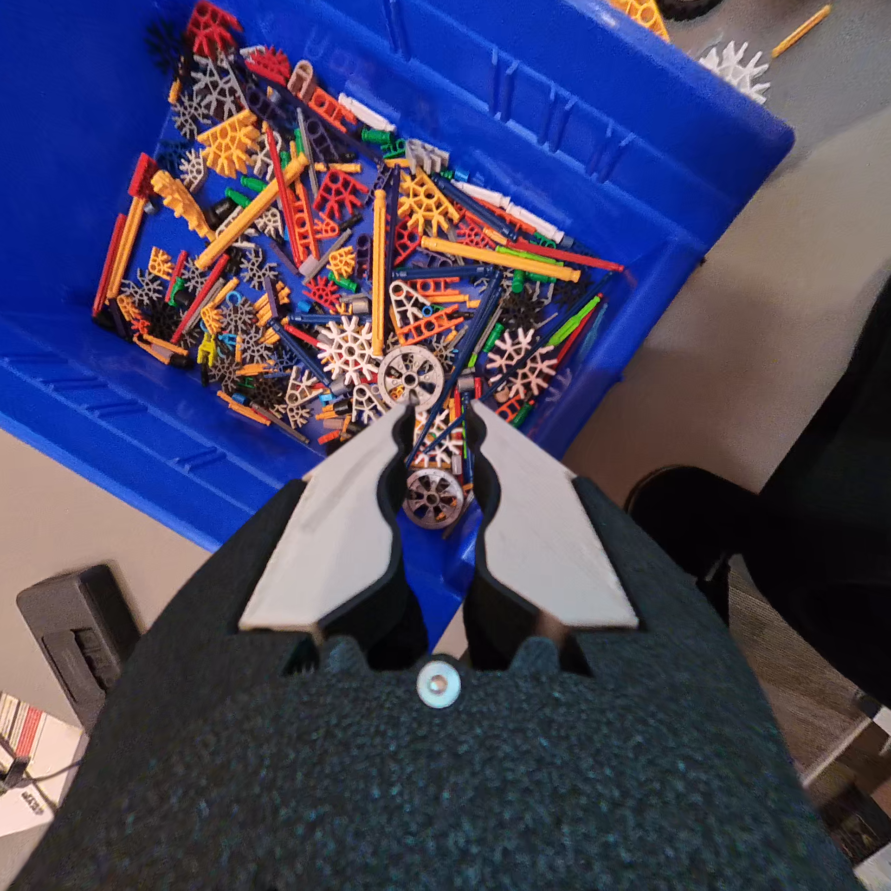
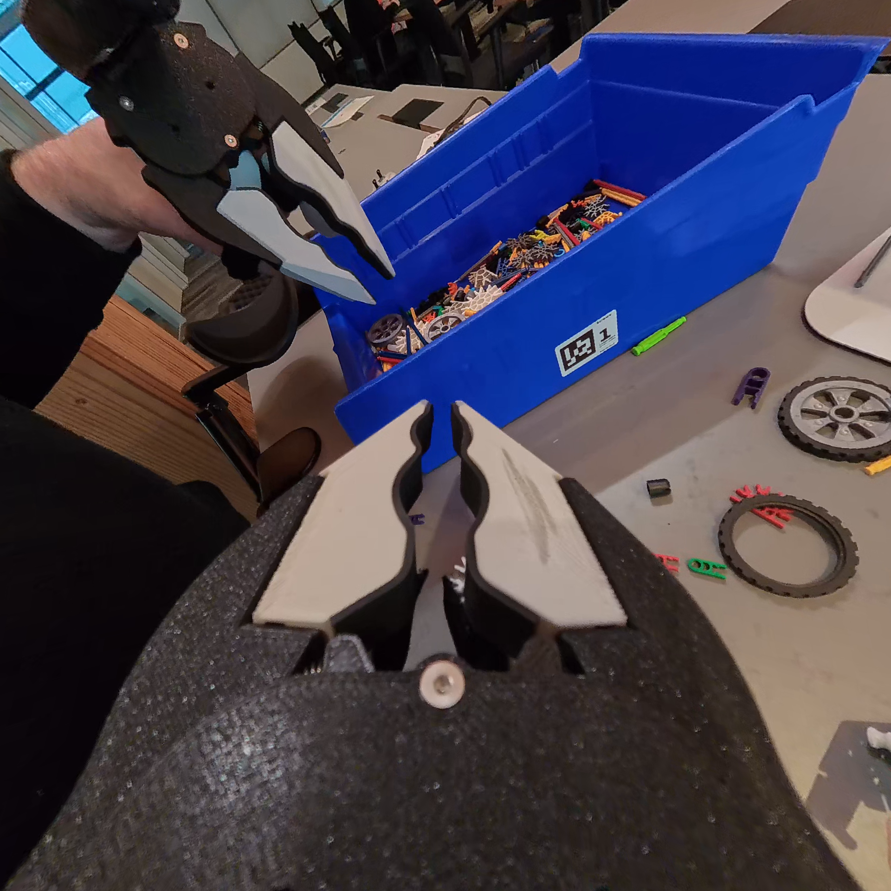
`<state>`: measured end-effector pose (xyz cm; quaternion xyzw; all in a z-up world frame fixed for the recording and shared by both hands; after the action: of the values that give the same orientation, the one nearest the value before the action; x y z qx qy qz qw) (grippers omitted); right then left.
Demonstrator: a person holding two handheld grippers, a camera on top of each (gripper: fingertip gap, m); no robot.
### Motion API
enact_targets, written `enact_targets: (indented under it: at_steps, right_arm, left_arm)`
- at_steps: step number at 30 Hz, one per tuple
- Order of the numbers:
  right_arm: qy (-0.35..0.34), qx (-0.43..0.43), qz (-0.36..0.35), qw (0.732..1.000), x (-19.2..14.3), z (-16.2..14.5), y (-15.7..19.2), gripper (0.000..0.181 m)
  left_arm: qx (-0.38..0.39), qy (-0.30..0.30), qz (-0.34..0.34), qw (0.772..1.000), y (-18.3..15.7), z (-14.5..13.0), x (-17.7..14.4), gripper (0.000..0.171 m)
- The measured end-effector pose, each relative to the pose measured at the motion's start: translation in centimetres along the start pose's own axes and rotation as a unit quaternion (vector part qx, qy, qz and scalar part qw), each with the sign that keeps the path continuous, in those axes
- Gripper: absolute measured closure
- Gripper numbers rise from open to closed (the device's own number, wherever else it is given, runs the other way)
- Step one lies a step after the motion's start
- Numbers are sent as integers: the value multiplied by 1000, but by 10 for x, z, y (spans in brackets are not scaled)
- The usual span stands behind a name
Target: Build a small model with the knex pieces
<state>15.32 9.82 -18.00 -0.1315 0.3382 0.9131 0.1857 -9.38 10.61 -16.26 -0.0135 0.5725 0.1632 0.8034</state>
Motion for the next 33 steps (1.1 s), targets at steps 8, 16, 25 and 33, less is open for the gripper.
enact_targets:
  at_steps: [8,16,25,33]
  right_arm:
    - [-3,7,-4,1000,0,-1,-3,174]
    - [0,5,-4,1000,3,-1,-3,174]
    - [1,5,-10,1000,1,0,-3,174]
    - [0,10,-14,1000,-1,-2,-7,173]
  left_arm:
    - [-6,26,-18,999,4,-7,-4,142]
    - [4,25,-43,999,-1,7,19,126]
    - [2,50,-65,997,-2,19,62,110]
    - [-21,59,-69,996,0,17,73,106]
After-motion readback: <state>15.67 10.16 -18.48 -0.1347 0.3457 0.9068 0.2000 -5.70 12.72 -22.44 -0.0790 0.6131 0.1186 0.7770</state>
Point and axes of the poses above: each gripper's, where its closed fingertips meet, x out along the fingers, z out of its top, y = z × x across the jaws, the point moved 8 cm from there along -x, back along the fingers, and after that the axes turned 11 degrees about x, right-handed, at the moved point
